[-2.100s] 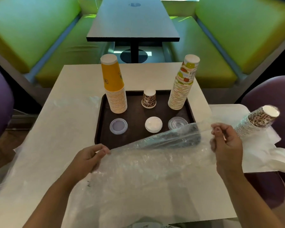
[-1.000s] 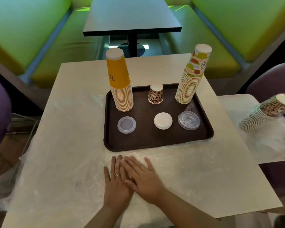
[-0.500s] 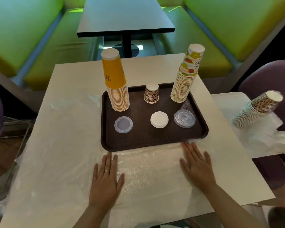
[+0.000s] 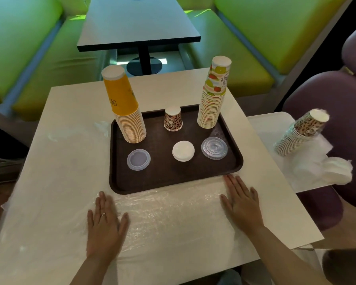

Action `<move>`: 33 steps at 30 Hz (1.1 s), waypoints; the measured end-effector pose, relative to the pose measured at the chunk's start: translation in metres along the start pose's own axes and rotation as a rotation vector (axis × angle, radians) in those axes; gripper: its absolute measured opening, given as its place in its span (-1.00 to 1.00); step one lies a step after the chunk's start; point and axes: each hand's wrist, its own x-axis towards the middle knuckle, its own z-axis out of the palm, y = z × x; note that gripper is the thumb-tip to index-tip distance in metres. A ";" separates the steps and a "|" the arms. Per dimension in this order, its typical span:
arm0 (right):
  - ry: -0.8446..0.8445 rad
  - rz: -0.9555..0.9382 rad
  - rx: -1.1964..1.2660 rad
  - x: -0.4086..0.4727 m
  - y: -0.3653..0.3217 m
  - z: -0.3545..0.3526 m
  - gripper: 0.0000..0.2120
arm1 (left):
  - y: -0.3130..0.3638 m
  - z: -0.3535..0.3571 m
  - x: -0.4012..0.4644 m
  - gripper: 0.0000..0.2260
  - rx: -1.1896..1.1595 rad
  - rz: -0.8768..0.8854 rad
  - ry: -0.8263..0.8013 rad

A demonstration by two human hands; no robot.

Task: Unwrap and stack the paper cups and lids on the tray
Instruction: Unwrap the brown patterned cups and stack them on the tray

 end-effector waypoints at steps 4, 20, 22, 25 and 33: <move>0.095 -0.052 0.038 0.003 0.005 0.000 -0.45 | -0.003 -0.002 0.007 -0.35 -0.055 -0.013 0.033; 0.492 -0.101 0.785 0.063 0.078 -0.120 -0.79 | 0.241 -0.060 0.047 -0.77 -0.630 0.069 0.477; 0.564 -0.063 0.787 0.079 0.097 -0.136 -0.80 | 0.288 -0.055 0.056 -0.79 -0.736 0.136 0.442; 0.639 -0.009 0.811 0.102 0.131 -0.157 -0.79 | 0.355 -0.042 0.071 -0.77 -0.893 0.264 0.343; 0.789 0.183 0.811 0.157 0.217 -0.163 -0.68 | 0.497 0.007 0.115 -0.71 -0.992 0.417 0.060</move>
